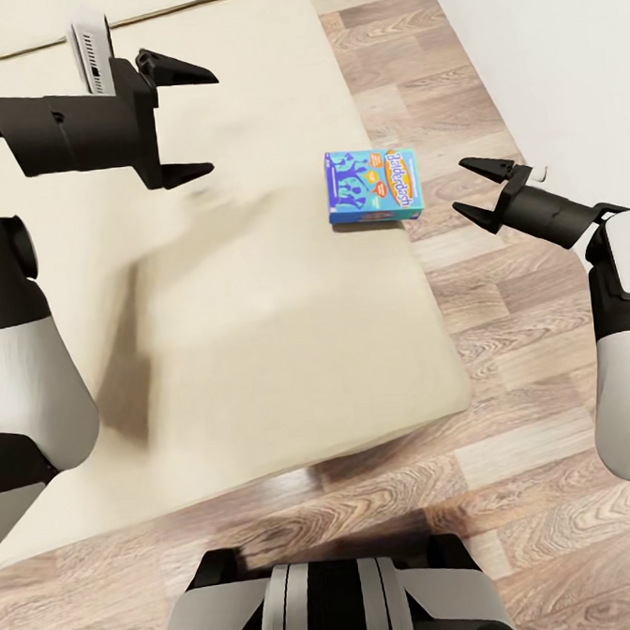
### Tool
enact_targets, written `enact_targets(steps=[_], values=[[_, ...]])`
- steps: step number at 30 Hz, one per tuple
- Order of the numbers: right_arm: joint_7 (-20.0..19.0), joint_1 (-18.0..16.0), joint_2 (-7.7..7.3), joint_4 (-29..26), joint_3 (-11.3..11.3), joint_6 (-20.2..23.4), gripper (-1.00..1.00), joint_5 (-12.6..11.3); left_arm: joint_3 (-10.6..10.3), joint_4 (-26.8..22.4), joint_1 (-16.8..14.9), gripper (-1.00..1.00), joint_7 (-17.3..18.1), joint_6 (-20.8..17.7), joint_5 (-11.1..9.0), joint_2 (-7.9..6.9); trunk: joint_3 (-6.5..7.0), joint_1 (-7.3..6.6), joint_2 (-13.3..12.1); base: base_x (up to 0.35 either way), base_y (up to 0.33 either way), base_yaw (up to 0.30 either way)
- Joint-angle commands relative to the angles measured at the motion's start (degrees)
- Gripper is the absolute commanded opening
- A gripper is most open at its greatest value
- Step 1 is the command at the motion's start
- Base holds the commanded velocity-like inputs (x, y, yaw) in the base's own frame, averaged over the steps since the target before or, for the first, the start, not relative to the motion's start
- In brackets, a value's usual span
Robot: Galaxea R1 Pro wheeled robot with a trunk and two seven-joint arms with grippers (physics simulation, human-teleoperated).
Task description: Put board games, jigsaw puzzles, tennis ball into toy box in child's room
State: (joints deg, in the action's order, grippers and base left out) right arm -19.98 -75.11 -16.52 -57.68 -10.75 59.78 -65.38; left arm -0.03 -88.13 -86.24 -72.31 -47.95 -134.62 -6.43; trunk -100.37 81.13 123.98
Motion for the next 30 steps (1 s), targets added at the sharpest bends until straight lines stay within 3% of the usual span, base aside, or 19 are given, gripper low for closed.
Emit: enact_targets(steps=[1,10,23,30], values=[[-0.6,0.0,0.03,0.0,-0.1,0.2,1.0,0.6,-0.1,0.0,-0.1,1.0,-0.5,-0.3,-0.4,0.04,-0.02,0.0,0.0,0.0,0.0,0.025],[-0.9,0.0,0.01,0.0,-0.1,0.2,1.0,0.7,-0.4,0.1,-0.5,1.0,-0.5,-0.5,-0.4,0.19,0.01,0.0,0.0,0.0,0.0,0.013],[-5.1,0.0,0.0,-0.1,0.2,0.2,1.0,0.8,-0.7,0.0,-2.6,1.0,-0.6,-0.9,-0.4,0.28,0.02,0.0,0.0,0.0,0.0,0.002],[-5.7,0.0,-0.03,-0.1,0.7,0.2,1.0,0.9,-2.0,0.0,-3.8,1.0,-1.3,-0.4,-0.4,0.47,0.02,0.0,0.0,0.0,0.0,0.0]])
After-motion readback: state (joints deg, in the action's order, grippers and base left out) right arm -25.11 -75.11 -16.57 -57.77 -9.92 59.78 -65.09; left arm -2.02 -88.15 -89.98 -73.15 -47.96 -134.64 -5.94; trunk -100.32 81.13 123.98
